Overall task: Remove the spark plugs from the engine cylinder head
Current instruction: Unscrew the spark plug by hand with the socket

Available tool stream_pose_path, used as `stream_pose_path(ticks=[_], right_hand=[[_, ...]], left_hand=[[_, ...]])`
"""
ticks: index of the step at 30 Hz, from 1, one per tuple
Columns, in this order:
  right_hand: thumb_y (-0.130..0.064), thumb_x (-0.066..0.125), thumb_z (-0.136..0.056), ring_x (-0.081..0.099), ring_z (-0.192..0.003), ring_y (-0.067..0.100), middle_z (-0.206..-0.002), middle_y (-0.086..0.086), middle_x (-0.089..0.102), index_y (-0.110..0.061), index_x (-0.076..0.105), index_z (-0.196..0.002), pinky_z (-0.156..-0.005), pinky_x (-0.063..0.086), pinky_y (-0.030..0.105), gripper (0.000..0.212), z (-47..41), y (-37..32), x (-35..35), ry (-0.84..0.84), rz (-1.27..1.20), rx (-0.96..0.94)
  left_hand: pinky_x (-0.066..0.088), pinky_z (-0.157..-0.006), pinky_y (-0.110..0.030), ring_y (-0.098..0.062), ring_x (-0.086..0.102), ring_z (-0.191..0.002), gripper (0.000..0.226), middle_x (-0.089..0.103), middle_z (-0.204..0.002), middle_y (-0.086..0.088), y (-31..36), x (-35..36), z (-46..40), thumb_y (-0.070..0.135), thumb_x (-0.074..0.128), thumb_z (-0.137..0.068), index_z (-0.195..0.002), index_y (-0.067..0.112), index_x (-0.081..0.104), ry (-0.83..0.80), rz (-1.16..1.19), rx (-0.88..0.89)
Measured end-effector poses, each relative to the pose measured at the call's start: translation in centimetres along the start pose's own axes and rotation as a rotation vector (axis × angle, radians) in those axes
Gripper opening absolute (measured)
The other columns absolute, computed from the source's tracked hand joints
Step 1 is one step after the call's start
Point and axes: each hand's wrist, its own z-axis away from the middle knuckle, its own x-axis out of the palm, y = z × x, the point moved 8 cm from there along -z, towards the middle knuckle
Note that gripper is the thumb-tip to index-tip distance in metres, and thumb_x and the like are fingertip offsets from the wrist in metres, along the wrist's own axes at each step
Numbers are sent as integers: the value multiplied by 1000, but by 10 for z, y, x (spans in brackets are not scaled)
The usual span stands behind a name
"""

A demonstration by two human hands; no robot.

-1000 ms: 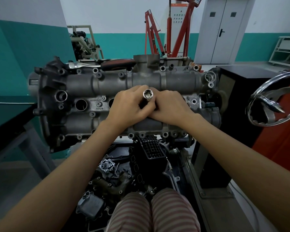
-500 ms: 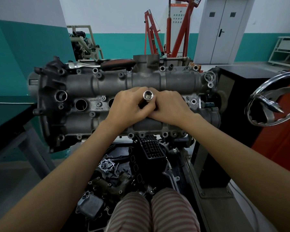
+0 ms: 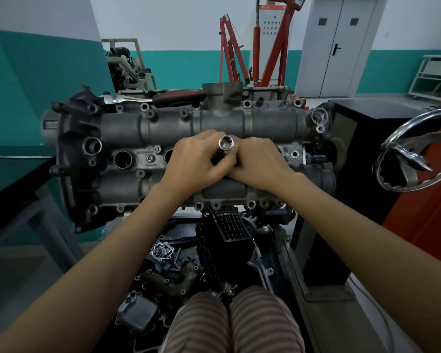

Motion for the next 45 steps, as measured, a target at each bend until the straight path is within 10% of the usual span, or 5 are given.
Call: stream_pose_path(ticks=[13,22,31,45], right_hand=[[-40,41,-78,60,-67,31,-69,9,66,-11,64,-75,-55,27,27,37,2,0,-4,26,-32,-6],[-44,49,-81,62,-70,30,-74,8,66,-11,55,-107,-53,29,29,42,1,-2,-3,39,-22,-24],[-50,46,-80,62,-70,22,-70,2,67,-18,68,-82,-56,37,28,39,2,1,-5,8,-65,29],[-44,49,-80,61,-70,27,-74,4,65,-14,55,-101,-55,32,28,38,0,0,0,-7,-4,7]], left_hand=[[27,-49,-20,-4,29,-50,32,33,-55,13,-2,1,1,26,56,-84,-62,24,32,17,50,42],[27,-51,-21,-5,30,-51,26,34,-57,14,-1,1,0,22,53,-83,-66,25,33,2,70,3],[34,-41,-25,-16,46,-40,44,53,-44,-4,-6,0,1,31,58,-85,-49,6,53,33,-9,-1],[27,-50,-21,-7,31,-53,26,36,-62,12,1,0,1,26,52,-84,-63,14,44,12,-65,18]])
